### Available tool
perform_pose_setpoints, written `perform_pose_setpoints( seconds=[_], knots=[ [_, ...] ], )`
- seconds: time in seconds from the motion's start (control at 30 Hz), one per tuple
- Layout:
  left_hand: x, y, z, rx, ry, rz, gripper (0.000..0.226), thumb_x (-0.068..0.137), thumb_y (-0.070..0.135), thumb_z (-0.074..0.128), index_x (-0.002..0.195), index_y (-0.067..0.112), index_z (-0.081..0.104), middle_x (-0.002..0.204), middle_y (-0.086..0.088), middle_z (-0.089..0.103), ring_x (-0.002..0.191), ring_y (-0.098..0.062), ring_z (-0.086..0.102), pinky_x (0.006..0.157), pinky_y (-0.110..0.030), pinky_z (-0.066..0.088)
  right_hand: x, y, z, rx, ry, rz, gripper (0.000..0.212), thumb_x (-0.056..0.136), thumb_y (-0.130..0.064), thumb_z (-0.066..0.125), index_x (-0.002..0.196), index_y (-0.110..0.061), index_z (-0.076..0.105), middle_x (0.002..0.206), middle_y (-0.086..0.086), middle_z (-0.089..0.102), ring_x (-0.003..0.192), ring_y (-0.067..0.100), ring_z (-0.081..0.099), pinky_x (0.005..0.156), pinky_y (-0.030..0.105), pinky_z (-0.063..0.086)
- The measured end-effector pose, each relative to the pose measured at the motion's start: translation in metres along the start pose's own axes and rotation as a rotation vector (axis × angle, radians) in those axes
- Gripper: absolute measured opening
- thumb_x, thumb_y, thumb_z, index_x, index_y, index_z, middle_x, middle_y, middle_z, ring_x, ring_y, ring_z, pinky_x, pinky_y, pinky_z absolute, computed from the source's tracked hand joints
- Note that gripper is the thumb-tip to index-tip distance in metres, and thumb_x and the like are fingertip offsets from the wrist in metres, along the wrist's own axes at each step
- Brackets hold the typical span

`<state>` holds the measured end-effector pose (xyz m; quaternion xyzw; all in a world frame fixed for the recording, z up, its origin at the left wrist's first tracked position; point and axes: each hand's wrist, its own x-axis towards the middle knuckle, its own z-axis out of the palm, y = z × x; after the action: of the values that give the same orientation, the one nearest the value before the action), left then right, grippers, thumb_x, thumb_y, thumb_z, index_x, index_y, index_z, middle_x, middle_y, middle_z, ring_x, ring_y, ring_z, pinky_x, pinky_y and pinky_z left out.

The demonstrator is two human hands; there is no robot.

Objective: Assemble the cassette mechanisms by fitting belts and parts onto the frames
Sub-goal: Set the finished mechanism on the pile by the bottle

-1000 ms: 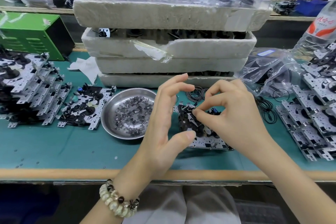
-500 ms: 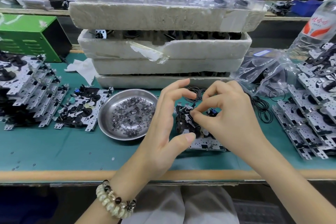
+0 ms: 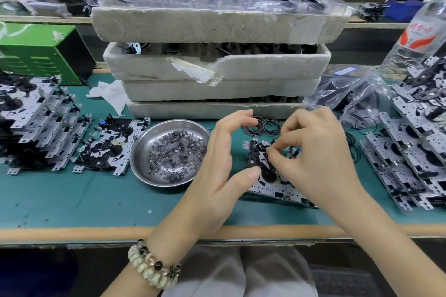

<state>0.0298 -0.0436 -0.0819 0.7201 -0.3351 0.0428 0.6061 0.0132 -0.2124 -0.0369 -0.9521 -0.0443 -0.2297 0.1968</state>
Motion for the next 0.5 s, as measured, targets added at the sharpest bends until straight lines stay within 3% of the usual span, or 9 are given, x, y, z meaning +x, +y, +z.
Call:
perform_pose_setpoints(
  seconds=[0.17,0.2,0.27,0.33,0.4,0.5],
  knots=[
    [0.0,0.003,0.0,0.043,0.022,0.028,0.05,0.092,0.033,0.046,0.14,0.019,0.04,0.153,0.0,0.037,0.149,-0.028,0.025,0.12,-0.033,0.022,-0.01,0.009,0.002,-0.158,0.011,-0.137,0.011,0.074,-0.019,0.083,0.067,-0.014,0.076,0.078,-0.004,0.061,0.082,0.027,0.05,0.074,0.041,0.042],
    [0.0,0.003,0.0,0.047,0.03,0.028,0.049,0.093,0.033,0.046,0.139,0.02,0.04,0.153,0.0,0.038,0.149,-0.029,0.026,0.119,-0.031,0.023,-0.009,0.014,-0.002,-0.113,-0.005,-0.135,0.012,0.077,-0.028,0.08,0.073,-0.017,0.077,0.08,-0.006,0.063,0.085,0.025,0.05,0.078,0.041,0.043],
    [0.0,0.003,0.0,0.052,0.045,0.027,0.047,0.095,0.034,0.045,0.14,0.02,0.041,0.15,0.001,0.04,0.147,-0.03,0.029,0.118,-0.03,0.023,-0.007,0.025,-0.012,0.061,-0.131,-0.057,0.033,0.078,-0.055,0.07,0.096,-0.028,0.075,0.093,-0.016,0.064,0.099,0.013,0.049,0.091,0.023,0.039],
    [-0.001,0.003,-0.001,0.058,0.056,0.023,0.046,0.097,0.036,0.043,0.14,0.021,0.04,0.148,0.001,0.041,0.146,-0.03,0.03,0.118,-0.03,0.024,-0.007,0.035,-0.019,0.206,-0.357,-0.022,0.072,0.067,-0.076,0.061,0.129,-0.04,0.055,0.118,-0.028,0.053,0.12,-0.004,0.039,0.098,0.005,0.028],
    [-0.001,0.003,0.0,0.07,0.061,0.023,0.046,0.099,0.039,0.043,0.141,0.021,0.04,0.148,0.0,0.041,0.146,-0.031,0.03,0.118,-0.031,0.025,-0.012,0.044,-0.02,0.204,-0.546,-0.111,0.099,0.062,-0.079,0.064,0.147,-0.042,0.029,0.134,-0.034,0.035,0.135,-0.005,0.024,0.108,0.008,0.022],
    [-0.001,0.002,0.0,0.069,0.062,0.026,0.049,0.1,0.044,0.043,0.143,0.022,0.038,0.147,0.001,0.042,0.145,-0.03,0.031,0.117,-0.028,0.025,-0.017,0.048,-0.014,0.117,-0.573,-0.242,0.103,0.069,-0.065,0.073,0.151,-0.037,0.017,0.144,-0.028,0.027,0.14,-0.003,0.017,0.116,0.019,0.017]
  ],
)
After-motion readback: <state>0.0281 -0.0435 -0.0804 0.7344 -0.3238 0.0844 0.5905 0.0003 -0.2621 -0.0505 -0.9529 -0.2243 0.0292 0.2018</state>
